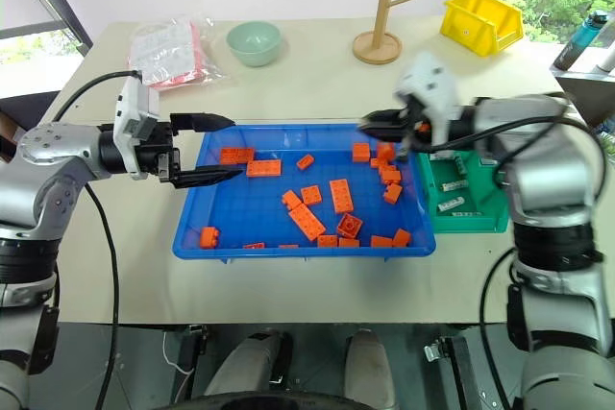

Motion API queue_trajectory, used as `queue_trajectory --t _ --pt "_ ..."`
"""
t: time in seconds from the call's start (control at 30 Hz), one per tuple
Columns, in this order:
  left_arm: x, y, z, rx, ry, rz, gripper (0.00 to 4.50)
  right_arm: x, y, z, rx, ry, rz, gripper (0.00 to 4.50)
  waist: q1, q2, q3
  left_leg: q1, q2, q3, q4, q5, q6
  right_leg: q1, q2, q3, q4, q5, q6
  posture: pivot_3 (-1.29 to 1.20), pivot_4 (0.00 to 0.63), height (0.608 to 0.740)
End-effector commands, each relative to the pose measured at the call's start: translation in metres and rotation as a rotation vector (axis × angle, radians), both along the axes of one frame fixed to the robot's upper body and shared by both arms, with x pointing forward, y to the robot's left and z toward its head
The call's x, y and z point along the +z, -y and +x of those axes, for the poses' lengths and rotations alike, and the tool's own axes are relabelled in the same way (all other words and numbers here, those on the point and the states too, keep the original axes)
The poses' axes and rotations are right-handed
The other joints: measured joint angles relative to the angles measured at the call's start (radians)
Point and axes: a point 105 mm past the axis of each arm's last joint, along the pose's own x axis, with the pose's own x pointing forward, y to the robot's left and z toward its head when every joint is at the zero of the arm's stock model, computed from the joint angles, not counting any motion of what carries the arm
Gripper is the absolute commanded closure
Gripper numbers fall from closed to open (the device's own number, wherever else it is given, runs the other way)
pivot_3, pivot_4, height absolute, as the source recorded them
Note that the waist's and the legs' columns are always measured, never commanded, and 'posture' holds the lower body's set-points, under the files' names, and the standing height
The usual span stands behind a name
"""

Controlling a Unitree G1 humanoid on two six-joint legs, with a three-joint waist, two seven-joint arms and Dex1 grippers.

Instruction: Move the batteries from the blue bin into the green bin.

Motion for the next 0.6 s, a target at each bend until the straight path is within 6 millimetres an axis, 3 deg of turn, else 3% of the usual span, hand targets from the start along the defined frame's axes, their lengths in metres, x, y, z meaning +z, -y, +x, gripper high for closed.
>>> queue_trajectory --t 0.03,0.1,0.2,0.33,0.47,0.6 --pt "0.006 -0.003 0.000 -0.009 0.031 0.000 0.00 0.020 0.047 -0.010 -0.249 0.041 0.155 4.46 -0.007 0.000 0.000 0.000 0.000 0.000 0.000 0.000 0.000 0.000 0.000 0.000 0.000 0.000 0.000 0.00 0.150 0.719" --pt "0.006 -0.005 0.003 -0.005 0.030 0.002 0.00 0.002 0.073 -0.020 -0.372 0.002 0.172 4.46 -0.004 0.000 0.000 0.000 0.003 0.002 -0.001 0.000 0.000 0.000 0.002 0.000 0.000 0.000 0.000 0.00 0.150 0.719" --pt "0.006 -0.007 0.005 -0.006 0.030 0.003 0.00 -0.019 0.089 -0.029 -0.470 -0.050 0.181 4.46 -0.003 0.000 0.000 0.000 0.001 0.002 -0.001 0.000 0.000 0.000 0.000 0.000 0.002 0.000 0.000 0.00 0.150 0.719" --pt "0.007 -0.006 0.008 -0.008 0.036 0.005 0.00 -0.040 0.105 -0.030 -0.580 -0.080 0.172 2.58 -0.009 0.000 0.000 0.000 0.002 0.003 0.000 0.000 0.000 0.000 0.001 0.001 0.002 0.000 0.000 0.00 0.150 0.719" --pt "0.007 -0.007 0.009 0.001 0.039 -0.003 0.00 -0.040 0.113 -0.029 -0.598 -0.058 0.155 0.70 -0.009 0.000 0.000 0.001 0.002 0.004 0.000 0.000 0.000 0.000 0.001 0.001 0.002 0.000 0.000 0.00 0.150 0.719" --pt "0.007 -0.021 0.007 0.046 0.029 0.002 0.00 -0.023 0.127 -0.045 -0.482 -0.057 0.093 0.70 -0.005 0.000 0.000 0.001 0.002 0.004 0.000 0.000 0.000 0.000 0.001 0.001 0.002 0.000 0.000 0.00 0.150 0.719"
